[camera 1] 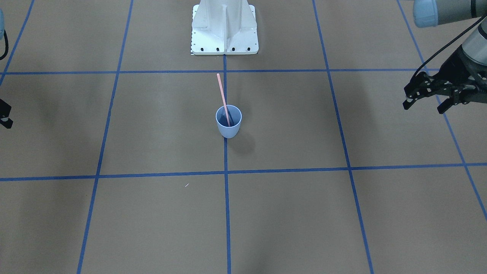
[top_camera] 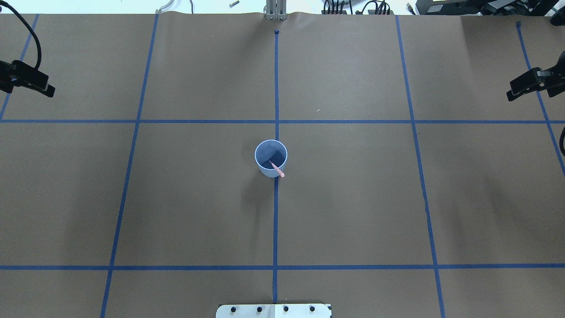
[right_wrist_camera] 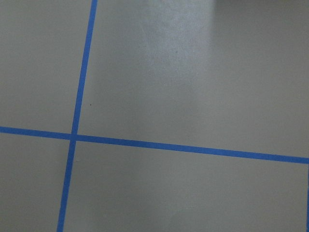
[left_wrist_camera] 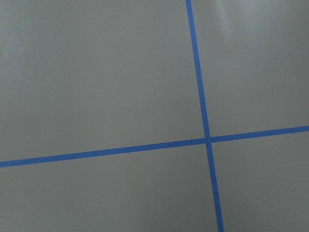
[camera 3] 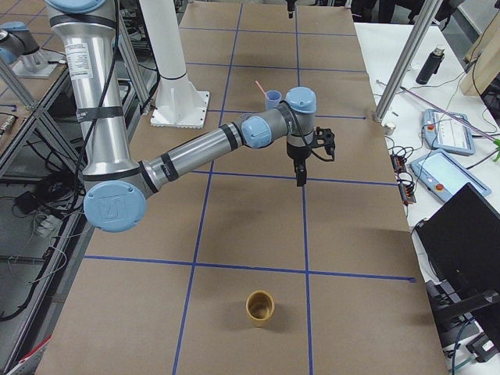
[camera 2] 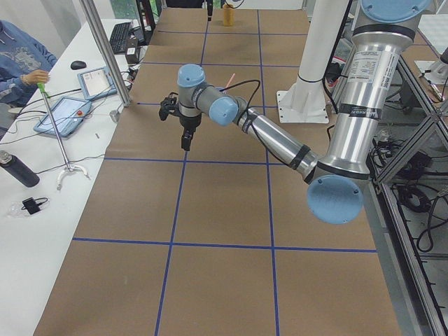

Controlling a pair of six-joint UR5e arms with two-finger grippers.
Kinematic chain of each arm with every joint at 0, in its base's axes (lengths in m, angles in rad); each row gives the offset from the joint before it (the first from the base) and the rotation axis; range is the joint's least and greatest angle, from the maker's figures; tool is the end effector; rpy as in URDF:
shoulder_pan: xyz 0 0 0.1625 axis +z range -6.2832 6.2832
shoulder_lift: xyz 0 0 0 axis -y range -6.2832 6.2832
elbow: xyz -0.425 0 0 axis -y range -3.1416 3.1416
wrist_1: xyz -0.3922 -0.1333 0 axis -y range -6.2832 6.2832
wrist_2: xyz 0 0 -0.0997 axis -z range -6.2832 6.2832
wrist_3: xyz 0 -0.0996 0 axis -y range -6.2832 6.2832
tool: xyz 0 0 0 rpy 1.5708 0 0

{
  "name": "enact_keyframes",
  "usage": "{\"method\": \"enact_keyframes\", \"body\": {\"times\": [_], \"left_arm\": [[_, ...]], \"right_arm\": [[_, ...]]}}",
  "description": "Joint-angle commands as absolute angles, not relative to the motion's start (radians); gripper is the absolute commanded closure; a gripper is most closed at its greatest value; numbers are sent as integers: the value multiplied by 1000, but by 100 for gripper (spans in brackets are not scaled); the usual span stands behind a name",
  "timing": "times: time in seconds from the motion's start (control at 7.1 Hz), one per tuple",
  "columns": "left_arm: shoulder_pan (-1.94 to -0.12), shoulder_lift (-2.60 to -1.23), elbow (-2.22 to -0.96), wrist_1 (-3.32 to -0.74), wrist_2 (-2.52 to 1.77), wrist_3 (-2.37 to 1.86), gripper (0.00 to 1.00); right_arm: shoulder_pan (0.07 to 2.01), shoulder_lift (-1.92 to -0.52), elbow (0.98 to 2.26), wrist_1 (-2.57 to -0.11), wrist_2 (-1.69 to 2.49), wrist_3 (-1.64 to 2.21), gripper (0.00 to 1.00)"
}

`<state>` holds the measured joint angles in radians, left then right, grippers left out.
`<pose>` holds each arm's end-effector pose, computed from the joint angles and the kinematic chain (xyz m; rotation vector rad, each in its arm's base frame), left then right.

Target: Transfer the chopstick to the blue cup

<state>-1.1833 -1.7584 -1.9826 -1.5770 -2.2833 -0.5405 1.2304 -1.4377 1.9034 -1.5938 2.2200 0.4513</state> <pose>0.1364 -0.5146 0.3640 0.2089 0.8749 0.0731 -0.1084 -0.5248 0.4366 0.1476 -0.7530 -0.0383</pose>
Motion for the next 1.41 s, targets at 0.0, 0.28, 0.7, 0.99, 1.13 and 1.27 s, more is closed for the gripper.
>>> {"method": "enact_keyframes", "body": {"times": [0.0,0.28,0.7,0.99,1.13,1.27], "left_arm": [[-1184,-1753,-2003,-1578,-2315,-546,2],[-1195,-1747,-1990,-1577,-2292,-532,2],[-1267,-1648,-1987,-1572,-2260,-351,2],[-1322,-1635,-1931,-1557,-2261,-189,2],[-1319,-1637,-1927,-1539,-2263,-193,2],[-1318,-1638,-1919,-1537,-2266,-193,2]], "right_arm": [[1230,-1430,1875,-1594,2220,460,0],[1230,-1431,1870,-1594,2220,459,0],[1238,-1431,1905,-1594,2221,454,0],[1238,-1448,1919,-1594,2217,456,0],[1238,-1454,1921,-1594,2218,451,0],[1236,-1453,1914,-1594,2218,448,0]]}}
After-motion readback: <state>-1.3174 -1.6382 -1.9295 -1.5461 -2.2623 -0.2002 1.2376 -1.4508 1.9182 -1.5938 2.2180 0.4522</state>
